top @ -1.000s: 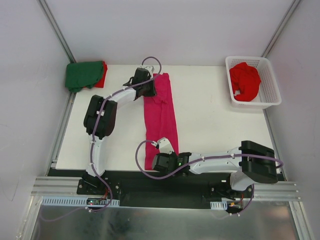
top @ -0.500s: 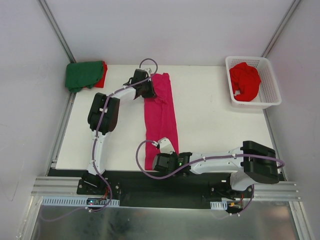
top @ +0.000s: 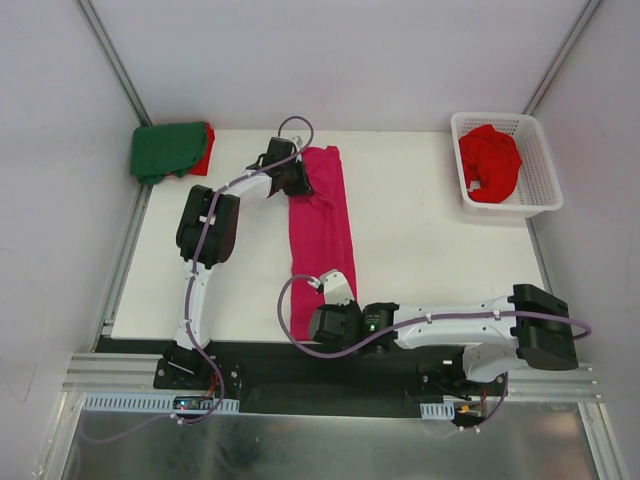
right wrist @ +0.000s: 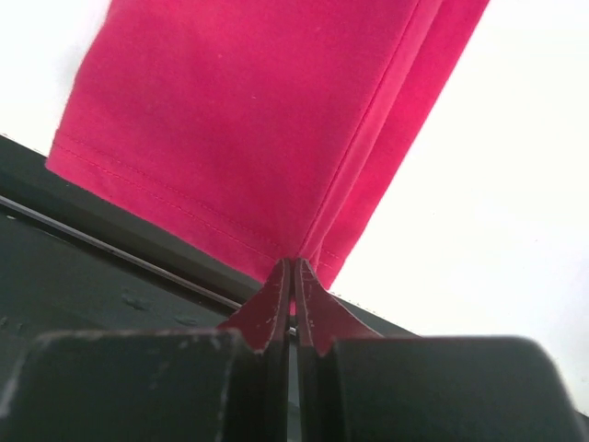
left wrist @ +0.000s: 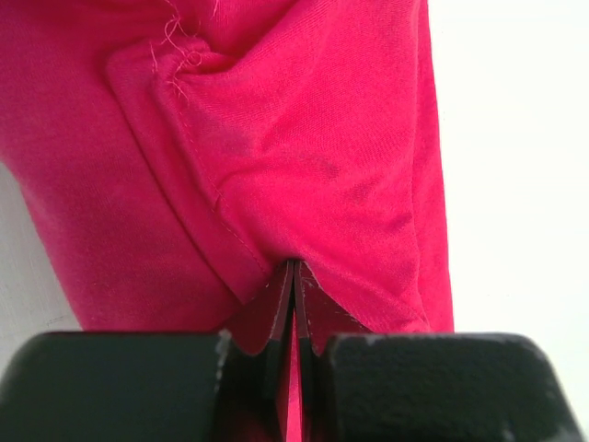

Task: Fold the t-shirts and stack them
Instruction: Rotate the tshirt 90 degrees

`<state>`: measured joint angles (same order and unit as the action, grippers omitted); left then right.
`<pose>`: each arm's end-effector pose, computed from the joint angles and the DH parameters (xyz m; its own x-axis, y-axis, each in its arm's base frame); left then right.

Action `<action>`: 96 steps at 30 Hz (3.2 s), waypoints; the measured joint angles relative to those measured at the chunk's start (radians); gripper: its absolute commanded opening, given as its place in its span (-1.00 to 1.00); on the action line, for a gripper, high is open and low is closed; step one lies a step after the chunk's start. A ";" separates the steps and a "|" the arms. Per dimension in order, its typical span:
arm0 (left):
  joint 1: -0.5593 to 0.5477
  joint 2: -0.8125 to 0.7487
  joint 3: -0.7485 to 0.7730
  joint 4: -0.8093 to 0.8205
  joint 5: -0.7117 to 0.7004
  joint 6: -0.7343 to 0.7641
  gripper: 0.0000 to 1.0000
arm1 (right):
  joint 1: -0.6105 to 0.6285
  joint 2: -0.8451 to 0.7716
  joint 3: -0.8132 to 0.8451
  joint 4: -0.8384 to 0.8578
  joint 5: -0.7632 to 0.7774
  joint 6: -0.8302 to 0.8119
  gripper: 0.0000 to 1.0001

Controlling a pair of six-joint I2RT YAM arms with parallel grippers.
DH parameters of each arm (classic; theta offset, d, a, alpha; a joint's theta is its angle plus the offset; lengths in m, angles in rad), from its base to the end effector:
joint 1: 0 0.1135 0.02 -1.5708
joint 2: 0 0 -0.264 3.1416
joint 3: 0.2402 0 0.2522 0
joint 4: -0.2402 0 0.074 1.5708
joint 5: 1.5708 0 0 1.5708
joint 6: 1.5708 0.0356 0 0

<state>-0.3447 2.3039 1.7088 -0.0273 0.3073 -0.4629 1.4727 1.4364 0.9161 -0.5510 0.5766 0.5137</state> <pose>0.4866 -0.1861 0.1591 -0.7381 -0.1872 -0.6482 0.2501 0.8163 -0.5206 0.0464 0.2735 0.2142 -0.4723 -0.5928 -0.6523 -0.6621 0.7271 -0.1814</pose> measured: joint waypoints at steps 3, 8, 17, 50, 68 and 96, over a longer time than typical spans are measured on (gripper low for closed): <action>0.000 0.000 0.000 0.000 0.000 0.000 -1.00 | 0.010 -0.001 0.000 -0.025 0.010 0.013 -0.98; 0.000 0.000 0.000 -0.001 0.000 0.000 -1.00 | 0.033 -0.001 0.000 -0.060 0.023 0.040 -0.98; 0.006 0.000 0.000 -0.006 0.003 0.000 -1.00 | 0.057 -0.001 0.000 -0.105 0.046 0.085 -0.97; 0.013 -0.195 -0.066 -0.068 -0.024 0.046 -0.76 | 0.064 -0.134 0.045 -0.316 0.232 0.180 0.35; -0.012 -0.909 -0.759 -0.016 -0.052 -0.031 0.11 | -0.264 -0.364 -0.152 -0.077 0.039 -0.016 0.45; -0.437 -1.490 -1.390 -0.059 -0.276 -0.389 0.52 | -0.415 -0.488 -0.572 0.405 -0.426 0.138 0.46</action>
<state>-0.7815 0.8135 0.3191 -0.0864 0.0315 -0.8524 1.0573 0.9482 0.3439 -0.1459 0.1501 0.6518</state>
